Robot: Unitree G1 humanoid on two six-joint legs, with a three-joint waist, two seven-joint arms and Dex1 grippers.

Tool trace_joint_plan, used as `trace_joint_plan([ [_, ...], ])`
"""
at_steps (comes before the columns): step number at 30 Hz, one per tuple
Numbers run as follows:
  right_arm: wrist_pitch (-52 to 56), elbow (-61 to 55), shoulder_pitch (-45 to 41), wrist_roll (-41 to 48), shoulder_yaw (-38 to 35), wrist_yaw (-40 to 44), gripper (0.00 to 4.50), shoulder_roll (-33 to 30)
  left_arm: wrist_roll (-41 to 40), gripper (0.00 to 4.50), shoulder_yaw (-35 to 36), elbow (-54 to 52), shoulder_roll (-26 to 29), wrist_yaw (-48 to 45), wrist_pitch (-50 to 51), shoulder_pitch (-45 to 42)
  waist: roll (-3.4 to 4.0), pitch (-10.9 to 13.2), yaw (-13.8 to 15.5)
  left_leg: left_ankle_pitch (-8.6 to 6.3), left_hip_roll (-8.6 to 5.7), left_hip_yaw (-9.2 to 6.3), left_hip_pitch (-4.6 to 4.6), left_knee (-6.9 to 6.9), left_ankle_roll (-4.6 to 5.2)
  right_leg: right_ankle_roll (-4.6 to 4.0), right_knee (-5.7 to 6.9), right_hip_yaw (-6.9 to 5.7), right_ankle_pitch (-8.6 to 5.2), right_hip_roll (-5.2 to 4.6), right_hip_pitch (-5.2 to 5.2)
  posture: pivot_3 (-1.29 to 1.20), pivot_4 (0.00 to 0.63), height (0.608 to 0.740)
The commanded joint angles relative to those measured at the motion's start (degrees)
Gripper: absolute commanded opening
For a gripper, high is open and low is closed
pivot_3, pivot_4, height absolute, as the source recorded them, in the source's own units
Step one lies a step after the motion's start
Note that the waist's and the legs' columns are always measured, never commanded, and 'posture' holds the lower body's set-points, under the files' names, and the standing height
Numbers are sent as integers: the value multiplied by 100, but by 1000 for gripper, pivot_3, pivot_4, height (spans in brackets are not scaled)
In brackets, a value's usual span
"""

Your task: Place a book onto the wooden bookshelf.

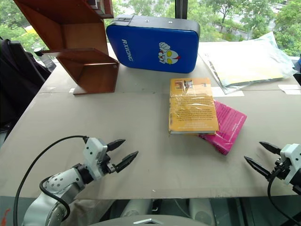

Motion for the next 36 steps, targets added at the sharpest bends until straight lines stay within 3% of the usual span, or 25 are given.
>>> trace_joint_plan([
  [1, -1, -57, -10, 233, -261, 170, 4500, -113, -139, 4102, 42, -184, 24, -25, 45, -115, 0, 0, -1, 0, 0, 0, 0, 0, 0, 0, 0, 0, 0, 0, 0, 0, 150, 740],
  [8, 361, -606, 150, 683, -246, 426, 4500, -72, -868, 4102, 61, 299, 2, -149, 927, -1359, 3, -2, 11, 1, -2, -6, -1, 3, 1, -2, 0, -9, 2, 8, 2, 0, 150, 740],
  [11, 739, -1182, 290, 1083, -239, 582, 4500, -65, -1648, 4102, 105, 900, -65, -206, 1949, -2345, 2, -1, 0, 1, -6, -9, -1, 3, 1, -4, 2, -13, 5, 19, 3, 0, 150, 740],
  [14, 1081, -1749, 447, 1419, -272, 569, 4500, -23, -1940, 4102, -43, 1572, -80, -410, 2583, -3237, -2, 2, -1, 1, -9, -15, -3, 7, 2, 2, 2, -19, 9, 23, 4, 0, 150, 740],
  [20, 1331, -2762, 646, 1718, -448, 249, 4500, 98, -2028, 4102, -203, 3540, -535, -685, 3411, -5134, -22, 13, 0, 2, -21, -18, -9, 9, 1, 22, 3, -21, 21, 22, 4, 0, 150, 740],
  [26, 1647, -3793, 754, 2163, -843, -276, 4500, 120, -1466, 4102, -457, 6034, -979, -1032, 3622, -6815, -36, 21, -11, 2, -29, -23, -13, 10, 1, 26, 3, -24, 23, 22, 2, 0, 150, 740],
  [36, 1938, -4055, 1030, 2481, -1483, -530, 4500, 71, -787, 4102, -404, 8208, -1745, -1589, 3411, -7937, -90, 55, -2, 2, -33, -24, -24, 9, 1, 21, 0, -23, 28, 13, -2, 0, 150, 740],
])
